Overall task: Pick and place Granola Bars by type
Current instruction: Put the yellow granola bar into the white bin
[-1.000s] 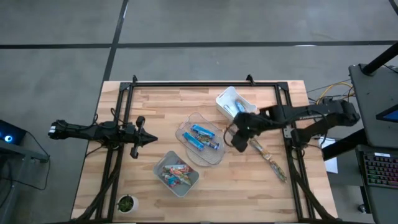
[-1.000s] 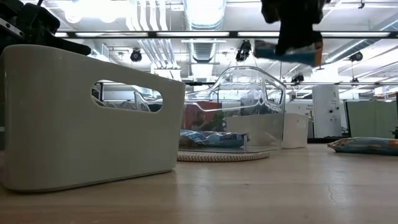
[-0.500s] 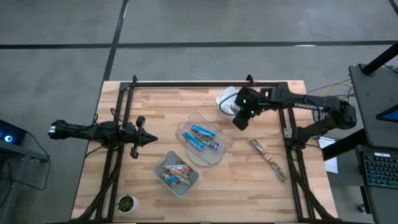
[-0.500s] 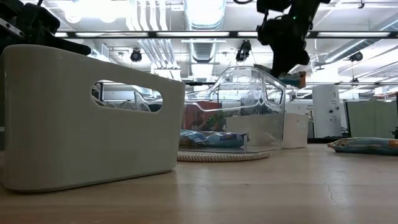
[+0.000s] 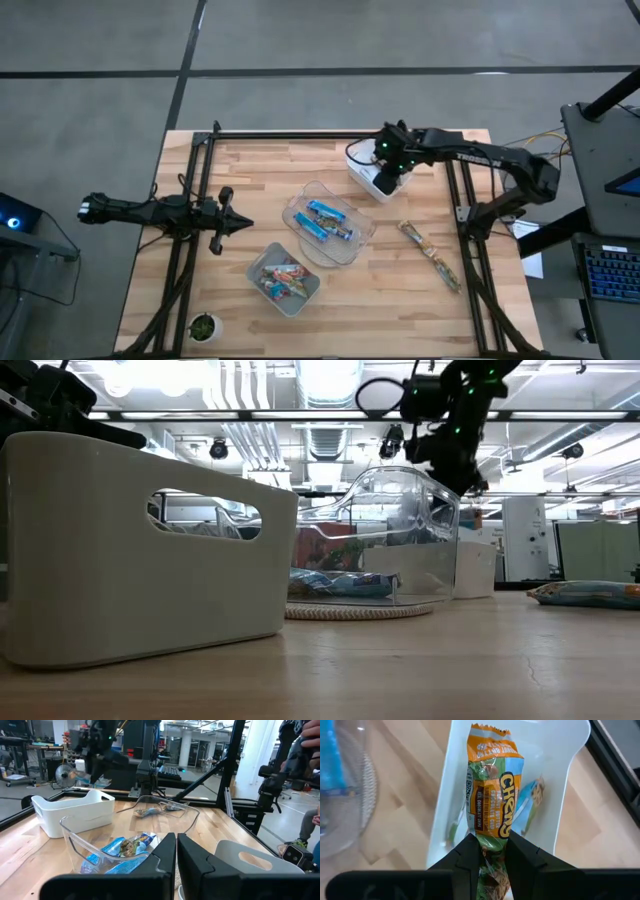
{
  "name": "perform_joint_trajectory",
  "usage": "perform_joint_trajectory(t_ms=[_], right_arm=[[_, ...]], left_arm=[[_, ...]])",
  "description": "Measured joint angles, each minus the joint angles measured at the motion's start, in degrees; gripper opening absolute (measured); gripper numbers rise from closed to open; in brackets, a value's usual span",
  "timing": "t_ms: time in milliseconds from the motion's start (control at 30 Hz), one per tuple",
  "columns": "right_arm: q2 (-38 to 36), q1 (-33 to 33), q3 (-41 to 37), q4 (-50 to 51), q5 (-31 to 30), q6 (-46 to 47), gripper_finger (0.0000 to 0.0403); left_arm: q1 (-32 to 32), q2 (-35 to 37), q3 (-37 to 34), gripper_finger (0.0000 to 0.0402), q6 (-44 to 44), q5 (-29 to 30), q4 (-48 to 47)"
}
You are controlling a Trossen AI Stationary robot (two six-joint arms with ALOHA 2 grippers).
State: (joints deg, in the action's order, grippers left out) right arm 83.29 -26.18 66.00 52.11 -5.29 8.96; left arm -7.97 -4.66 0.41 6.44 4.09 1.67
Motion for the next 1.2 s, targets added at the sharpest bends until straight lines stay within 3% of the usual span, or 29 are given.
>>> perform_joint_trajectory(t_ms=[667, 1200], right_arm=[[9.48, -3.34, 0.0, -4.93, -0.89, -3.69, 0.007], [9.03, -3.06, 0.0, -4.5, -0.76, -1.6, 0.0188]], left_arm=[[0.0, -0.01, 0.01, 0.0, 0.0, -0.01, 0.0], [0.0, 0.0, 0.01, 0.0, 0.0, 0.01, 0.01]])
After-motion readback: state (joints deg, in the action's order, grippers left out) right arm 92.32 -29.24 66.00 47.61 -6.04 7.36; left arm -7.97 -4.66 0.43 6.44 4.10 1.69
